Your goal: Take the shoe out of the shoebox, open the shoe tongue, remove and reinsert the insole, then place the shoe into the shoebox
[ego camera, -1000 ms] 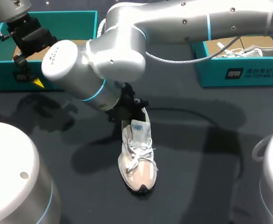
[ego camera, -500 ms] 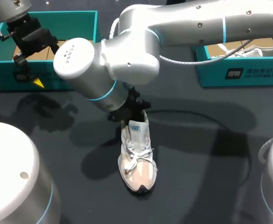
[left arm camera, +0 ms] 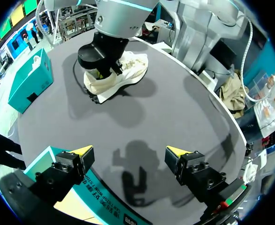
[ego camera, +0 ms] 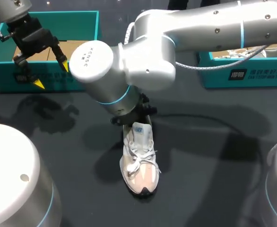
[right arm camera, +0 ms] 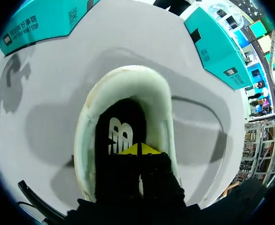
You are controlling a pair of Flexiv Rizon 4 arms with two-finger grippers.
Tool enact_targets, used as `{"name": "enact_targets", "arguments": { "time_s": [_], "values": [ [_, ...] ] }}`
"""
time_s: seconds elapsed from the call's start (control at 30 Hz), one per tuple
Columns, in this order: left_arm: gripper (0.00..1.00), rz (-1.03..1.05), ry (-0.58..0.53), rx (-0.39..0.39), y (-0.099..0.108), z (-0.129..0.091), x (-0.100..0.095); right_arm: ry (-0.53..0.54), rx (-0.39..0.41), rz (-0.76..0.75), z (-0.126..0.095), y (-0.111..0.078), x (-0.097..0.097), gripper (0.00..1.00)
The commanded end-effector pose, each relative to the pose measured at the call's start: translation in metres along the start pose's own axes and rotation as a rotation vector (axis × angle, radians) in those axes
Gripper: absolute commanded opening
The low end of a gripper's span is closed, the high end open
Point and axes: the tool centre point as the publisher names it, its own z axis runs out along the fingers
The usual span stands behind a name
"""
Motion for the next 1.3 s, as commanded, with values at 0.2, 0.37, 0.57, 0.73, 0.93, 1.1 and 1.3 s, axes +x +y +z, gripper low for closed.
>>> {"name": "enact_targets", "arguments": {
  "time_s": [0.2,0.37,0.57,0.73,0.93,1.1,1.3],
  "values": [
    [1.0,0.001,0.001,-0.002,0.0,0.0,0.0,0.071,0.018,0.046,-0.011,-0.009,-0.001,0.0],
    [1.0,0.001,0.001,-0.002,0.0,0.0,0.0,0.104,0.067,0.026,-0.033,0.001,-0.003,0.0],
    [1.0,0.001,0.001,-0.002,0.0,0.0,0.0,0.17,0.221,0.023,-0.037,0.014,-0.007,0.0],
    [1.0,0.001,0.001,-0.002,0.0,0.0,0.0,0.22,0.3,0.016,-0.035,0.012,-0.014,0.0],
    [1.0,0.001,0.001,-0.002,0.0,0.0,0.0,0.28,0.358,0.0,-0.033,0.002,-0.012,0.0],
    [1.0,0.001,0.001,-0.002,0.0,0.0,0.0,0.3,0.384,0.009,-0.039,-0.009,-0.006,0.1],
    [1.0,0.001,0.001,-0.002,0.0,0.0,0.0,0.303,0.412,0.022,-0.045,-0.019,0.002,0.33]
  ]
}}
